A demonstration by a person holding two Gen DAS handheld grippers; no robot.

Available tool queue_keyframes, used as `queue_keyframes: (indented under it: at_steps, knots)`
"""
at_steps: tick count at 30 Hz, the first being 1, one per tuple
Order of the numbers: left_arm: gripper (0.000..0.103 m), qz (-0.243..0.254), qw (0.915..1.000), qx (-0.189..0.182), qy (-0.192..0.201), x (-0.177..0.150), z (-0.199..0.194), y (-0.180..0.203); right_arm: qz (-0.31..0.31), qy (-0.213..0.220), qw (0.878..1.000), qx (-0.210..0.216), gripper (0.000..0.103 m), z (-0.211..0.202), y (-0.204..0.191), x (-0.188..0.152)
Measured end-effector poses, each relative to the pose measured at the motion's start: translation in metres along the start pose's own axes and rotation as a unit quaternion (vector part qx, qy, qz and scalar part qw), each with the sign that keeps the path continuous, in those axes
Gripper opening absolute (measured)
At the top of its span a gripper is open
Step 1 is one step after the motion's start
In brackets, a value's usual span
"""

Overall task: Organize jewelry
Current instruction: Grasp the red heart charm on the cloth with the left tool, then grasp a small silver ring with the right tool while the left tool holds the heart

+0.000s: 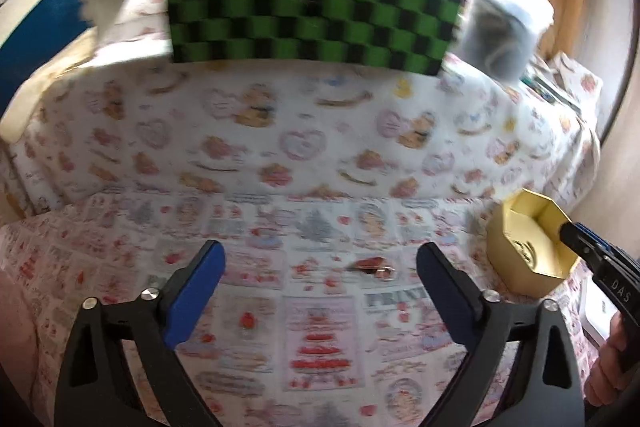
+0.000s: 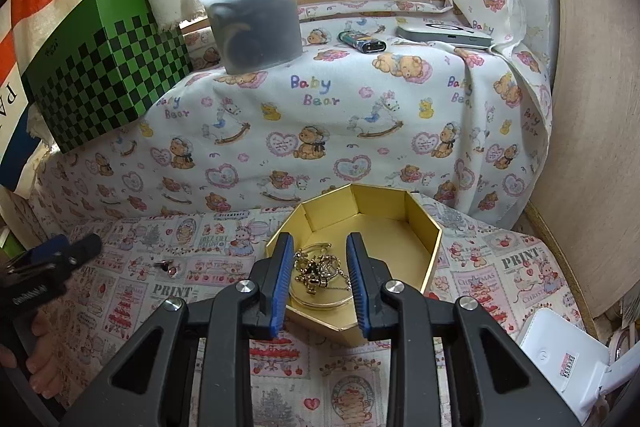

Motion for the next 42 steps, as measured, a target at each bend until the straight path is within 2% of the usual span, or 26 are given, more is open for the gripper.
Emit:
queue_keyframes:
  at_steps: [1,3,6,10,14,20,24,29,32,34,36,39,42]
  knots:
    - [0.093,0.001,0.9999,-0.005,-0.013,0.0,0.005,0.006,0.001,-0.002,1.0,0.001,0.029,0.001,0.0,0.0]
    - [0.078,-0.002,0.9986,-0.009,-0.052,-0.001,0.02,0.014,0.003,-0.003,1.0,0.001,0.029,0.001,0.001,0.0]
    - [0.063,-0.005,0.995,-0.005,-0.1,-0.005,0.042,0.023,0.006,-0.003,1.0,0.002,0.029,0.0,0.001,0.0]
    - [0.049,-0.019,0.9919,-0.005,-0.126,-0.009,0.059,0.026,0.009,0.002,1.0,0.002,0.029,-0.003,0.001,0.001]
    - [0.026,-0.049,0.9874,-0.025,-0.148,-0.016,0.071,0.024,0.013,0.005,1.0,0.004,0.029,-0.005,0.003,0.003]
    - [0.024,-0.051,0.9899,-0.022,-0.131,-0.016,0.068,0.023,0.017,0.006,1.0,0.005,0.029,-0.006,0.004,0.004]
    - [0.024,-0.024,0.9933,-0.019,-0.111,-0.01,0.047,0.014,0.01,0.008,1.0,0.009,0.029,-0.008,0.0,0.003]
    - [0.024,0.007,0.9981,-0.012,-0.061,-0.006,-0.002,0.001,-0.004,0.006,1.0,0.017,0.029,-0.009,-0.01,0.0]
    - [0.024,0.005,0.9993,-0.032,-0.016,-0.004,-0.033,-0.009,-0.007,-0.001,0.999,0.033,0.029,-0.008,-0.017,-0.003]
    - [0.024,0.001,0.9995,-0.03,0.013,-0.004,-0.048,-0.017,-0.011,-0.009,0.999,0.037,0.029,-0.009,-0.023,-0.005]
    - [0.024,0.001,0.9993,-0.021,0.03,-0.005,-0.054,-0.022,-0.01,0.003,0.998,0.061,0.029,-0.02,-0.033,-0.005]
    - [0.024,-0.014,0.9993,-0.019,0.029,-0.004,-0.054,-0.036,-0.027,0.004,0.995,0.092,0.029,-0.026,-0.054,-0.008]
    - [0.024,-0.043,0.9988,-0.016,0.015,-0.006,-0.044,-0.053,-0.043,-0.035,0.992,0.11,0.029,-0.01,-0.078,-0.013]
Point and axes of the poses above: each gripper's, at about its wrist camera, not at the fingertips, and z roughly the way its jaws point, y to its right, x to its top, the point moved 3 cm from there along z, roughly the way its jaws point, and after that the axes turned 7 degrees about y, right-handed, at the moved point
